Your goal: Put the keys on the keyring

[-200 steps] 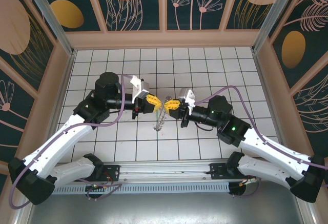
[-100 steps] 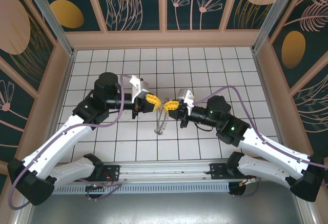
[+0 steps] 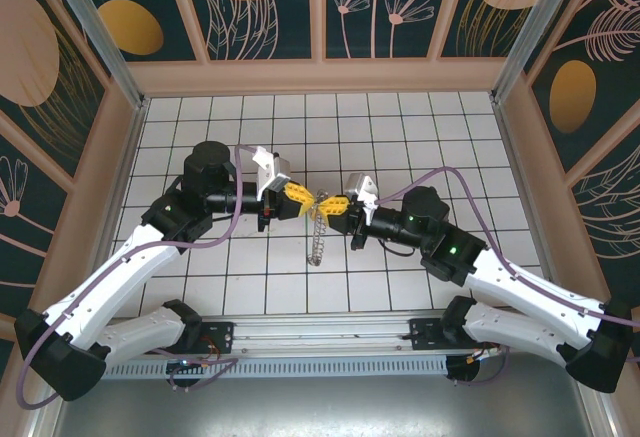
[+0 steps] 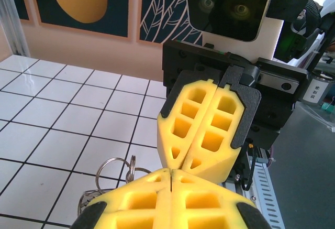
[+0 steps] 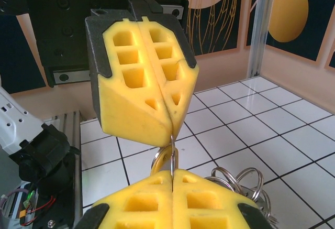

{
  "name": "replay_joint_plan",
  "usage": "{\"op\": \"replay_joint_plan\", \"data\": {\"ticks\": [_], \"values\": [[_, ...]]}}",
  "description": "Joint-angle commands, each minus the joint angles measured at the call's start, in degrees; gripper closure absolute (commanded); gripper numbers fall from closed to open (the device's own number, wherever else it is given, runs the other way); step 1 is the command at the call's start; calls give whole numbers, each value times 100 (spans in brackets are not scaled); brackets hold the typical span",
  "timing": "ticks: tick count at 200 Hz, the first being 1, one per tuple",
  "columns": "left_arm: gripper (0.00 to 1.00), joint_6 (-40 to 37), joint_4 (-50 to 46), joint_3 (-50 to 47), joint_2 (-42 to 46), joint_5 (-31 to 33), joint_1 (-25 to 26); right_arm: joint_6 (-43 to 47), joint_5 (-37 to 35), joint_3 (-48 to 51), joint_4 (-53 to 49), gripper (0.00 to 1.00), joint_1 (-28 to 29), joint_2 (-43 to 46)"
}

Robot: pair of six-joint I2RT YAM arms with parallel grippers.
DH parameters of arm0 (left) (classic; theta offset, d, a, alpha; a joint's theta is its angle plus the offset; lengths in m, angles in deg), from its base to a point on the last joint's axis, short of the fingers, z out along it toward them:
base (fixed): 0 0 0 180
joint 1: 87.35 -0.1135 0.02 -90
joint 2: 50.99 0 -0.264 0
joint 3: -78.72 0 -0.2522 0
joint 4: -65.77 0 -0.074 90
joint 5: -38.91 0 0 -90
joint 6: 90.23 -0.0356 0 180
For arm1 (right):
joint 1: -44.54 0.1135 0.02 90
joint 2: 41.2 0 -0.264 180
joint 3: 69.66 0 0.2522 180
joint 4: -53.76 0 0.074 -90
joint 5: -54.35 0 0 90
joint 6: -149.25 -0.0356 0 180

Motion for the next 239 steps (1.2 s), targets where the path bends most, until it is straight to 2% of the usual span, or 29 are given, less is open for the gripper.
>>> {"op": "replay_joint_plan", "data": {"ticks": [1, 116, 206, 239], "values": [[100, -49, 173, 30, 55, 127, 25, 62, 119, -227, 334, 100, 123, 5], [100, 5, 299, 54, -137, 19, 51, 71, 163, -174, 447, 100, 131, -8], [100, -144, 36, 59, -135, 305, 103, 33, 67, -45, 606, 100, 110, 208], [100, -142, -9, 119, -54, 325, 111, 8, -128, -72, 313, 100, 56, 182]]}}
